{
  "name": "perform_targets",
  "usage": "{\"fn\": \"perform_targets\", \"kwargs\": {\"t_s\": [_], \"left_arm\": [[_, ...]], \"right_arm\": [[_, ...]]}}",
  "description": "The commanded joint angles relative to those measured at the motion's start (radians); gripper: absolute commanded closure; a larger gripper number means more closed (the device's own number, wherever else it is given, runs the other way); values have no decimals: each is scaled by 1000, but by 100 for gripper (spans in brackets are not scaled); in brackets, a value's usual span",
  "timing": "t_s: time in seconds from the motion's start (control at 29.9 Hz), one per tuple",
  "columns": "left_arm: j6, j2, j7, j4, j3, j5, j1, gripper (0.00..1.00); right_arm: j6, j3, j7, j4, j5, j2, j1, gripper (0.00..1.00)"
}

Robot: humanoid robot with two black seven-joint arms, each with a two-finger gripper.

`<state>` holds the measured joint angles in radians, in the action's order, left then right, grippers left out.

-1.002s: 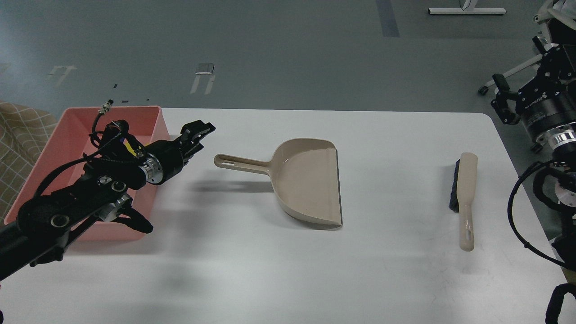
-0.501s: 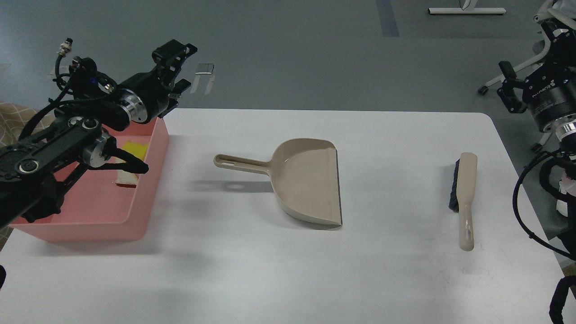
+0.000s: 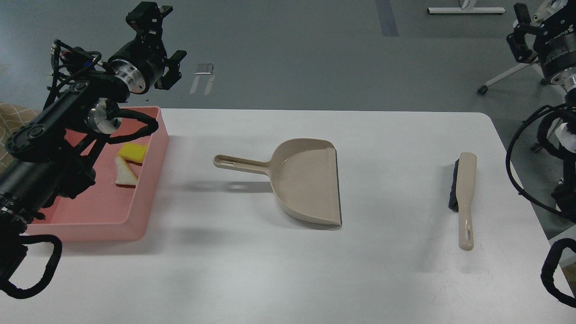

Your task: Sweep and dump garbage into bin

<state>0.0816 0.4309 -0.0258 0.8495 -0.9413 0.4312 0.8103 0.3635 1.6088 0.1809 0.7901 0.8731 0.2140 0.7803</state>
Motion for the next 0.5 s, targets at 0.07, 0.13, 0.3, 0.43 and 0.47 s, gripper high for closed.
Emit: {"fn": "perform_targets", "kwargs": {"t_s": [0.07, 0.13, 0.3, 0.43, 0.47], "left_arm": [[125, -17, 14, -53, -86, -229, -10, 4], [203, -27, 17, -99, -129, -249, -23, 3], [266, -43, 32, -101, -212, -255, -84, 3], [311, -34, 95, -104, -198, -221, -131, 3], [317, -26, 130, -108, -198, -188, -146, 3]], "right_arm": [[-20, -10, -11, -81, -42, -80, 51, 0], [-17, -23, -11, -124, -94, -113, 60, 0], [26, -93, -20, -121, -196, -116, 44, 0], [61, -148, -11, -135, -207, -113, 43, 0], [60, -147, -11, -138, -209, -113, 45, 0]]}}
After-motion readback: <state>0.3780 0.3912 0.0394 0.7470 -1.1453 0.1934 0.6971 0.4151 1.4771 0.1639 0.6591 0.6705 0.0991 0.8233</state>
